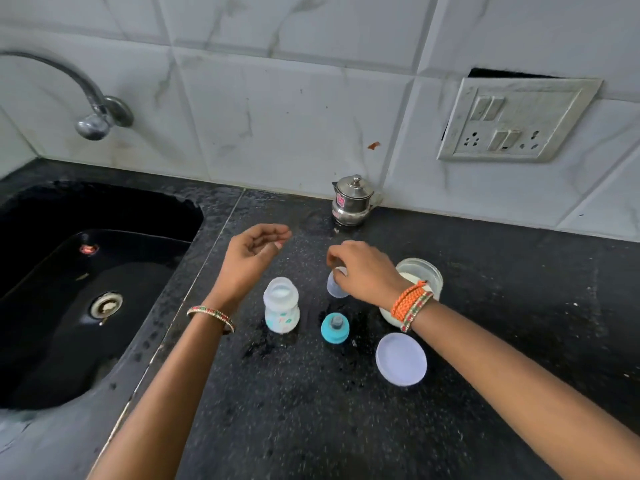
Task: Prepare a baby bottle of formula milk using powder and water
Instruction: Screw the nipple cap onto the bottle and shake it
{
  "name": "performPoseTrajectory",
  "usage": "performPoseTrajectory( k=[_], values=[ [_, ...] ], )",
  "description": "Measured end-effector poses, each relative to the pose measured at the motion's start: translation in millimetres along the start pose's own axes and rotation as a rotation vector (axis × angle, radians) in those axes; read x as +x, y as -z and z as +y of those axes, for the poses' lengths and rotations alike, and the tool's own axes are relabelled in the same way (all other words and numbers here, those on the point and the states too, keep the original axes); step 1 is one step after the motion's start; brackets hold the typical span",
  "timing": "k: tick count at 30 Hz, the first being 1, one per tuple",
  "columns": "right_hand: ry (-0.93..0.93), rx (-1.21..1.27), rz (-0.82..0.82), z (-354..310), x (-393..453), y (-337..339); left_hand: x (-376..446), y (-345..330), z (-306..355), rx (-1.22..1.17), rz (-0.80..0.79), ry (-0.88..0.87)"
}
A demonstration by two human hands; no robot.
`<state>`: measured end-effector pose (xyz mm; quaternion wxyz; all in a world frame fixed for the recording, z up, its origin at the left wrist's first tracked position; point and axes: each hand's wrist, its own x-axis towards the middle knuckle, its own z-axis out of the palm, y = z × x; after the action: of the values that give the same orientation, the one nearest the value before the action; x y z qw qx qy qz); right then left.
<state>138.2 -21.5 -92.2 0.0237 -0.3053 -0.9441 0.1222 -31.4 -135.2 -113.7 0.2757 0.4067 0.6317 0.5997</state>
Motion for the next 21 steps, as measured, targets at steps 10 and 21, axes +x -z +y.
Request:
performPoseTrajectory(
  k=[10, 21],
  values=[
    [-0.083, -0.085, -0.342, -30, -35, -47, -60, 11, -43, -0.065, -0.125, 0.114],
    [0.111, 0.118, 0.008, -66, 8, 25, -39, -19, -70, -0.029, -0.127, 0.095]
  ],
)
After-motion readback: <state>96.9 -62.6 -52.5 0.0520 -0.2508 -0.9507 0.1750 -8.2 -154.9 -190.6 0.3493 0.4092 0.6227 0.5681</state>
